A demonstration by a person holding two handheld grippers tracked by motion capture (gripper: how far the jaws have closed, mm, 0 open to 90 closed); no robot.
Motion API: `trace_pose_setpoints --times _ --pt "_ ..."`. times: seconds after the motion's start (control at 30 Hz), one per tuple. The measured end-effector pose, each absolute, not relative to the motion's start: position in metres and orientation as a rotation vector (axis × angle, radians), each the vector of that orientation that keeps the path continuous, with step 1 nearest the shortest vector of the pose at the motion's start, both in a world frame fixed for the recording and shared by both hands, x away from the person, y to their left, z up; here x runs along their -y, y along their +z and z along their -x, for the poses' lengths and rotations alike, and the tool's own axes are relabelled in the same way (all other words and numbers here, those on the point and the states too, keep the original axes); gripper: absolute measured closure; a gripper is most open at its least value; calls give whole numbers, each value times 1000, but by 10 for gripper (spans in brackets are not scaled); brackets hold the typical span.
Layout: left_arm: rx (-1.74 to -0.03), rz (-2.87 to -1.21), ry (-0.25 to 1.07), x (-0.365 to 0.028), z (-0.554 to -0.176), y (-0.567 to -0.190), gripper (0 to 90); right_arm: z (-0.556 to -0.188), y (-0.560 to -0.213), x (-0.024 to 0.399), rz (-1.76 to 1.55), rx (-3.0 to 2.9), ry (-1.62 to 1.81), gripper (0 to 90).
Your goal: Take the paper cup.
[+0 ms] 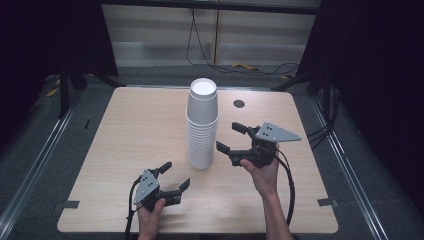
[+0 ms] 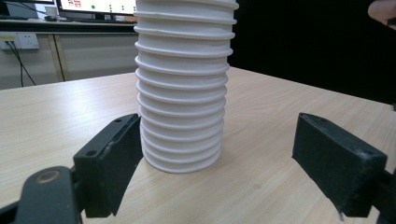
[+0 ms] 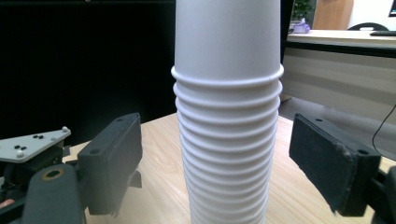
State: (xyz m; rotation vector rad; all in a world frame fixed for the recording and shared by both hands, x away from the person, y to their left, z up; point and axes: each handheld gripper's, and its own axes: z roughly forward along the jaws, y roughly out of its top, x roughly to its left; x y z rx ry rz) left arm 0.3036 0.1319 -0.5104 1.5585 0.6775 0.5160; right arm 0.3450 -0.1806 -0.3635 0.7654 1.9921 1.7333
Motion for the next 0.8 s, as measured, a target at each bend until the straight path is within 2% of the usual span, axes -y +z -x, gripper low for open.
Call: trace_pose_setpoints --times 0.8 --pt "-677 -1551 499 -132 -304 -511 158 -375 -323 169 -734 -2101 1699 153"
